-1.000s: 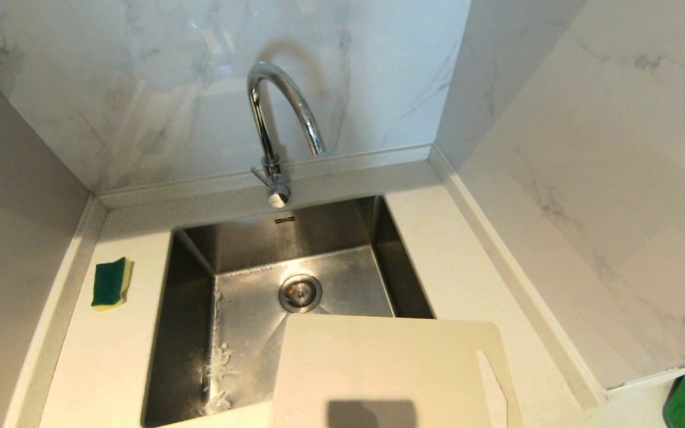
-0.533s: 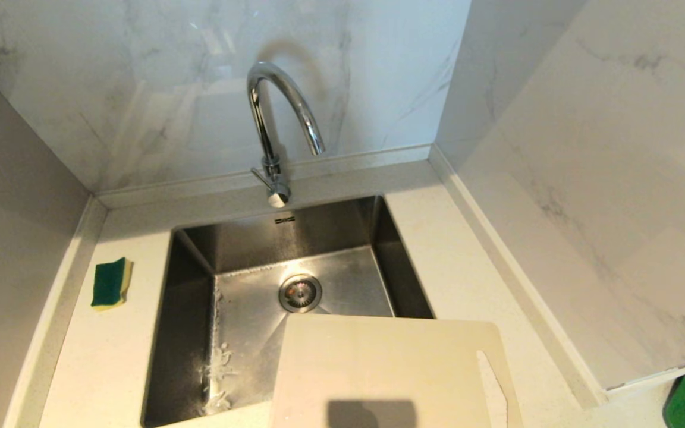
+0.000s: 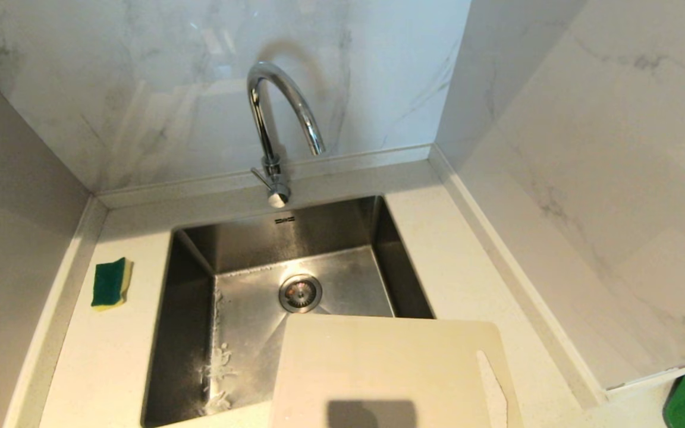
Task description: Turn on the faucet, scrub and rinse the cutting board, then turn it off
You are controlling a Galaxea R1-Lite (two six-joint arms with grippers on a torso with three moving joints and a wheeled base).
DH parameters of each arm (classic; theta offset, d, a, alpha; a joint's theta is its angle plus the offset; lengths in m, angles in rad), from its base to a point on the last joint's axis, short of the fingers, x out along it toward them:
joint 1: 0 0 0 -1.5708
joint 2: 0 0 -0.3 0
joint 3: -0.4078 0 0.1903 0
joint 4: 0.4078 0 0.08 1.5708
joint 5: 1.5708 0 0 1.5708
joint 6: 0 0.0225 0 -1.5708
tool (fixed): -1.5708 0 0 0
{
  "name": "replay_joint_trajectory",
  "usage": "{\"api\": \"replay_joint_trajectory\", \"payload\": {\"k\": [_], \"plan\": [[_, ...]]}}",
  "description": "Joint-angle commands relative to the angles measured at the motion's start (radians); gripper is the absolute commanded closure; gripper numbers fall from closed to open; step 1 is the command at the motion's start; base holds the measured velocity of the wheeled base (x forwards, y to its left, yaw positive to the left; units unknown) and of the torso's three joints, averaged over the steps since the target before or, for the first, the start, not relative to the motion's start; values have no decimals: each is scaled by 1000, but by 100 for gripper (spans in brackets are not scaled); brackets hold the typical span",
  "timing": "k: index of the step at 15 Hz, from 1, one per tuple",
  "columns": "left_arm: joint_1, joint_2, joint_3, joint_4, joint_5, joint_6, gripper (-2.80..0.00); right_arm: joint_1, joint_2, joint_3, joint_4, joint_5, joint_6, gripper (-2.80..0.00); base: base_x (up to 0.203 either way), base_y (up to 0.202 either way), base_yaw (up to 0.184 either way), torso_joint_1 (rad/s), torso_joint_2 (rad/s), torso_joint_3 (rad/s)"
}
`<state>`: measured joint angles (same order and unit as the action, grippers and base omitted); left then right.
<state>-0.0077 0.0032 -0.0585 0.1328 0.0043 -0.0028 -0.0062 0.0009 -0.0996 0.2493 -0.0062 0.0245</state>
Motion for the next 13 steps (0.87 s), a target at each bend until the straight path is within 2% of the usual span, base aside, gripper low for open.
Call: {"api": "replay_joint_trajectory", "payload": {"k": [1,4,13], "plan": [[-1,3,0,0,0,0,0,0,1,0,1,0,-5,0,0,0,0,0,0,0],[0,3,0,0,0,0,0,-1,1,1,2,28,-88,0,0,0,0,0,0,0],[0,3,0,-1,0,0,0,0,1,2,-1,23,-46,0,0,0,0,0,0,0]]}}
